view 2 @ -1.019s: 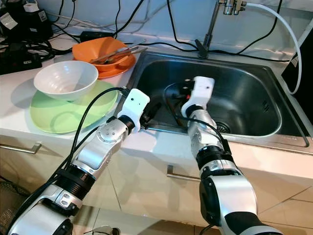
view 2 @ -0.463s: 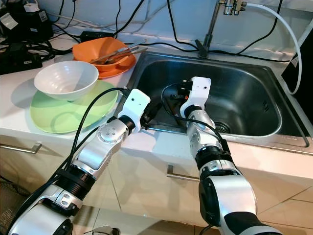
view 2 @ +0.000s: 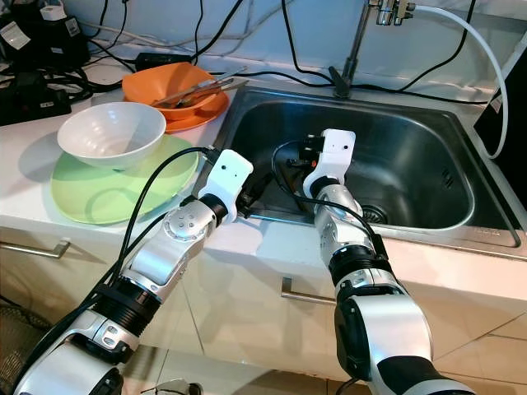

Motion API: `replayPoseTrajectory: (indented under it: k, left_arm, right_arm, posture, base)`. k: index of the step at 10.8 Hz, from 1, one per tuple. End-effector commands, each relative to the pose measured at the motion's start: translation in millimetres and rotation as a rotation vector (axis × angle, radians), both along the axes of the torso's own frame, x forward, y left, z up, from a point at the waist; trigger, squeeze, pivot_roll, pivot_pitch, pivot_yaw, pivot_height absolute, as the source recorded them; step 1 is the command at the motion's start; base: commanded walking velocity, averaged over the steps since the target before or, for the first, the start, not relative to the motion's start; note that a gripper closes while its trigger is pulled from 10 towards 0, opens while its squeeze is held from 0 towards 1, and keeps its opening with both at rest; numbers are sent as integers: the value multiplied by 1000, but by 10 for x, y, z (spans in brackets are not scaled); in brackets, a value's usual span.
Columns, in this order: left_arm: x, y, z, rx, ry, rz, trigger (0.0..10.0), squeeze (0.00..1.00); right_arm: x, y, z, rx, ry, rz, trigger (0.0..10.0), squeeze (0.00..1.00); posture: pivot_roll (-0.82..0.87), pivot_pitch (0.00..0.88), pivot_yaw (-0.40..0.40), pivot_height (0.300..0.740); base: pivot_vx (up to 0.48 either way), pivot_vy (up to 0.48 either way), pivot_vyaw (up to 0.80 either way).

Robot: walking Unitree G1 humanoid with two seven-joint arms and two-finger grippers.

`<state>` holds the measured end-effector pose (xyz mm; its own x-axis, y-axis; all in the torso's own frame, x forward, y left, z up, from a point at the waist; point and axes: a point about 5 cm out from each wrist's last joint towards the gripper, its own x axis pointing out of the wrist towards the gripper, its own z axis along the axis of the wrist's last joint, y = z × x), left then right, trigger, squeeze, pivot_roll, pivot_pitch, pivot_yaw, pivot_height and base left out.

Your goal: Kitchen organization

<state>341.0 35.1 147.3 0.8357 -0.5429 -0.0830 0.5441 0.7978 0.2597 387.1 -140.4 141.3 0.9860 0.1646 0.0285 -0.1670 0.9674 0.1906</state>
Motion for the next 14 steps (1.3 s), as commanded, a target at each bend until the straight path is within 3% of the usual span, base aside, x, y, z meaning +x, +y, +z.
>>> replayPoseTrajectory:
  k: [1,6,11,14]
  left_arm:
    - [-48,-3,-139,21,47,1,10000,0]
    - [-33,19,-133,8,33,32,10000,0]
    - [68,175,21,-59,-54,138,10000,0]
    - [77,219,51,-86,-80,166,10000,0]
  right_arm:
    - [11,38,41,-35,-25,23,10000,0]
    - [12,59,68,-74,-47,29,10000,0]
    - [20,-19,466,-134,-276,-47,10000,0]
    - [-76,-50,532,-139,-342,-64,10000,0]
  posture:
    - [70,0,-52,740]
    - [71,0,-51,740]
    - [56,0,-45,740]
    - [50,0,-43,740]
  base:
    - [0,0,0]
    - [0,0,0]
    - [0,0,0]
    - [0,0,0]
